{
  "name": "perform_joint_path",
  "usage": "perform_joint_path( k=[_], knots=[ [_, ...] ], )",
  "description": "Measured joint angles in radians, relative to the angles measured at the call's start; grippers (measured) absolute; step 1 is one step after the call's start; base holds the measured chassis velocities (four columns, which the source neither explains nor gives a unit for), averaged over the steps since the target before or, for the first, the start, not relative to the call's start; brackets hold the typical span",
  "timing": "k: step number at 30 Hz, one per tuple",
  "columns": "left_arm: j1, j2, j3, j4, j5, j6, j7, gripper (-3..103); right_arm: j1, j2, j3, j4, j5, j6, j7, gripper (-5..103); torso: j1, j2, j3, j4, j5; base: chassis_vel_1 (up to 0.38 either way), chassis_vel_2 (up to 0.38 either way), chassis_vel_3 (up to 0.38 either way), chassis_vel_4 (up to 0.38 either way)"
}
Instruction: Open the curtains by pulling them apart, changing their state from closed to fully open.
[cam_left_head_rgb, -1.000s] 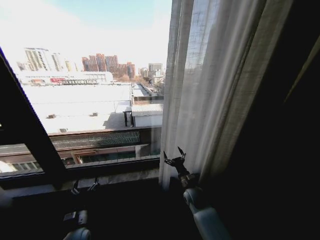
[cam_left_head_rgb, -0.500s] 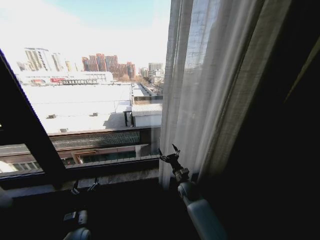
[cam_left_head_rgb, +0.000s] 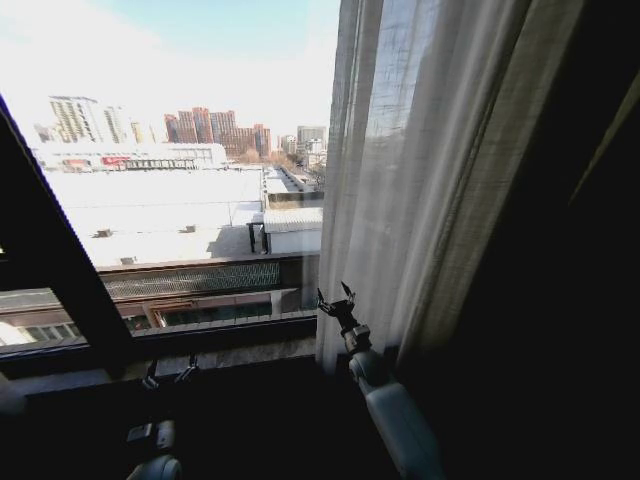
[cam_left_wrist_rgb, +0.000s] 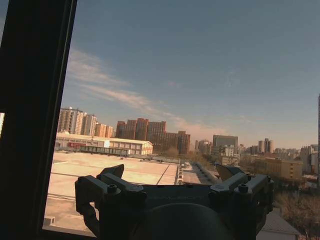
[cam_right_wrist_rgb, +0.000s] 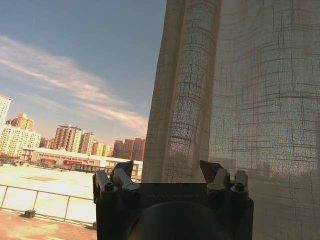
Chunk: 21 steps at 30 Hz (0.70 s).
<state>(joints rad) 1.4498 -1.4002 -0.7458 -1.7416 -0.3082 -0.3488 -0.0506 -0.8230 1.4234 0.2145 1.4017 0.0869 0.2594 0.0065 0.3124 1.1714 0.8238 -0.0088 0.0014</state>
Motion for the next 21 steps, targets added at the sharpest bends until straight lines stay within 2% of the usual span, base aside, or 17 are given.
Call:
perform_joint_path(
  k=[2,6,8,9,12,15,18,21],
  knots=[
    [0.000,0.000,0.000,0.000,0.000,0.000,0.000,100,0.000,0.000,0.000,0.000,0.000,0.001,-0.001,75,0.000,0.000,0.000,0.0000,0.0000,0.000,0.000,0.000,0.000],
    [0.000,0.000,0.000,0.000,0.000,0.000,0.000,100,-0.007,-0.004,0.000,0.000,0.030,0.020,-0.029,53,0.000,0.000,0.000,0.0000,0.0000,0.000,0.000,0.000,0.000],
    [0.000,0.000,0.000,0.000,0.000,0.000,0.000,100,-0.009,-0.005,0.001,0.000,0.040,0.025,-0.038,53,0.000,0.000,0.000,0.0001,0.0000,0.000,0.000,0.000,0.000],
    [0.000,0.000,0.000,0.000,0.000,0.000,0.000,100,-0.012,-0.005,0.002,0.002,0.058,0.031,-0.052,42,0.000,0.000,0.000,0.0000,0.0000,0.000,0.000,0.000,0.000],
    [0.000,0.000,0.000,0.000,0.000,0.000,0.000,100,-0.016,-0.005,0.009,0.007,0.066,0.035,-0.081,37,0.000,0.000,0.000,0.0000,0.0000,0.000,0.000,0.000,0.000],
    [0.000,0.000,0.000,0.000,0.000,0.000,0.000,100,-0.022,-0.004,0.019,0.008,0.063,0.047,-0.117,21,0.000,0.000,0.000,0.0000,-0.0001,0.000,0.000,0.000,0.000],
    [0.000,0.000,0.000,0.000,0.000,0.000,0.000,100,-0.024,-0.002,0.021,0.008,0.068,0.051,-0.129,15,0.000,0.000,0.000,0.0000,0.0000,0.000,0.000,0.000,0.000],
    [0.000,0.000,0.000,0.000,0.000,0.000,0.000,100,-0.025,-0.001,0.026,0.009,0.076,0.055,-0.153,2,0.000,0.000,0.000,0.0000,0.0000,0.000,0.000,0.000,0.000]
  ],
)
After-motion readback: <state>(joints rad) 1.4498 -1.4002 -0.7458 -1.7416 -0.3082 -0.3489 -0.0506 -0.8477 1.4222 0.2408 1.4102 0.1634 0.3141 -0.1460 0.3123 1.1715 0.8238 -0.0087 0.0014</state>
